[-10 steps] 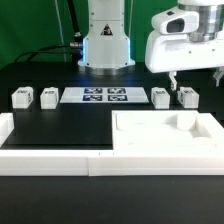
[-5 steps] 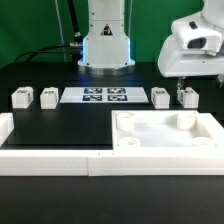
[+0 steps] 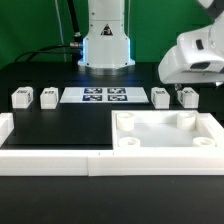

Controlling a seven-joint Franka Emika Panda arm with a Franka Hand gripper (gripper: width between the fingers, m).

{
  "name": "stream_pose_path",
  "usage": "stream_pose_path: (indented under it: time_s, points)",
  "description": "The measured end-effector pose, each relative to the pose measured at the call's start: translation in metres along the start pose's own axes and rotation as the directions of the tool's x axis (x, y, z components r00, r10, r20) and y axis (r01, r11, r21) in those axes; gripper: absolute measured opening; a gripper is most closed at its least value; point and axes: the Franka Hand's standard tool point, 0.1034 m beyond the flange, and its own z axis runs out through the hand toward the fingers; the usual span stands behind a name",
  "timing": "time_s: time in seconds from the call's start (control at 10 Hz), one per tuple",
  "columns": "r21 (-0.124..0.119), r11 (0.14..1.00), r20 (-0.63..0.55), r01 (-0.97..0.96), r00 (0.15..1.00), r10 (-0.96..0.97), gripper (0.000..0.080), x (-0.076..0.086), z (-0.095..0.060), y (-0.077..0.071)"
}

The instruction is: Assemble square table

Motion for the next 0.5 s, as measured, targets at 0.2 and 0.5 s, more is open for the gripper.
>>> stream_pose_path:
  time_s: [0.2,0.5]
  points:
    - [-0.001,1.0,0.105,0.005,0.994,-0.005,0.0649,0.0063,0.0035,-0.0018]
    - [-0.002,1.0,0.106,0.007,0.994,-0.006,0.0649,0.0087,0.0087,-0.0025]
